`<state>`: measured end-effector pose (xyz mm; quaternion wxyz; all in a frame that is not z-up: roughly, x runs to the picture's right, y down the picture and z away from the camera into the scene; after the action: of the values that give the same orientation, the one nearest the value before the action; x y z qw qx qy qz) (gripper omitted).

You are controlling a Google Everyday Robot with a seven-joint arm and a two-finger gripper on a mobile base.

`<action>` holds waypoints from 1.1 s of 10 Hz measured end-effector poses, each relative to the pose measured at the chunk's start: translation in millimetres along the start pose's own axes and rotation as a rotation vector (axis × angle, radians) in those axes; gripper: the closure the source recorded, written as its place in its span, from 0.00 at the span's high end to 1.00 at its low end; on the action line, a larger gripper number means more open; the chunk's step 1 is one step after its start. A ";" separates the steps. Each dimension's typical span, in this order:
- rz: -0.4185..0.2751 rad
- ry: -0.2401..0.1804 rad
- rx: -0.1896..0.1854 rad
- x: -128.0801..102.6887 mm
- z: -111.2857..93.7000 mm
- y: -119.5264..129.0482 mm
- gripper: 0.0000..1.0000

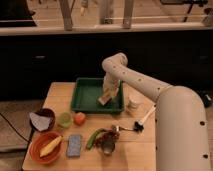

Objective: Place eraser in tray

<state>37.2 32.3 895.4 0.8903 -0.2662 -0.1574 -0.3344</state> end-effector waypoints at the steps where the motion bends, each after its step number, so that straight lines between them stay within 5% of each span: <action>1: -0.005 -0.001 -0.002 -0.3 0.5 0.0 0.80; 6: -0.025 -0.006 -0.014 -4.0 3.9 0.3 0.80; 11: -0.027 -0.009 0.013 -2.0 2.2 4.6 0.80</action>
<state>38.7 37.4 894.6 0.8866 -0.2599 -0.1669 -0.3441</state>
